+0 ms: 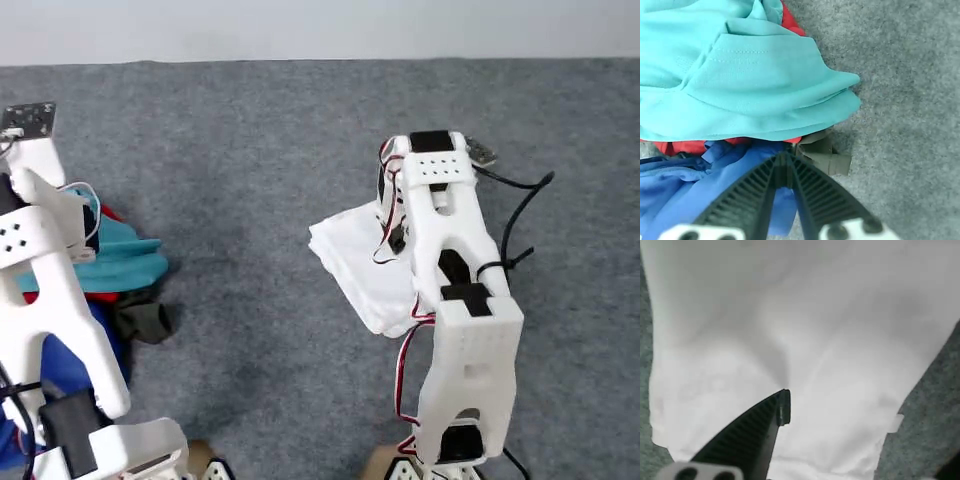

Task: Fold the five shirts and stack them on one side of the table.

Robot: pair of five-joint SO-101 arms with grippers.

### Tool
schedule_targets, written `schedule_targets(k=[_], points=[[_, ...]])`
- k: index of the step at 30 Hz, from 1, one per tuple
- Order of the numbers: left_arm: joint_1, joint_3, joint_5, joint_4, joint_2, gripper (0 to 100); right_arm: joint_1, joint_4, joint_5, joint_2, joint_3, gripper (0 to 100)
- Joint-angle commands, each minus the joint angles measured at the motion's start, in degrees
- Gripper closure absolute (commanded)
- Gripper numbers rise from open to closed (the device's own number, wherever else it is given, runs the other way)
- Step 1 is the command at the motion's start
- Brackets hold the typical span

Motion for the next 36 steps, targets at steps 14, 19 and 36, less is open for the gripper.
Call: schedule_targets(k=[14,19,36], points=[[0.18,-0.48,-0.44,0.88,-2.29,100,2.07,-9.45,0.79,13.49,-3.25,50.4],[0.18,-0.48,-0.44,0.88,-2.29,100,2.42,-7.52,5.01,14.20,-4.92,63.3],[0.09,-0.48,-0.44,0.97,-2.64,100,8.66,-5.49,11.43,14.20,-4.92,98.7]])
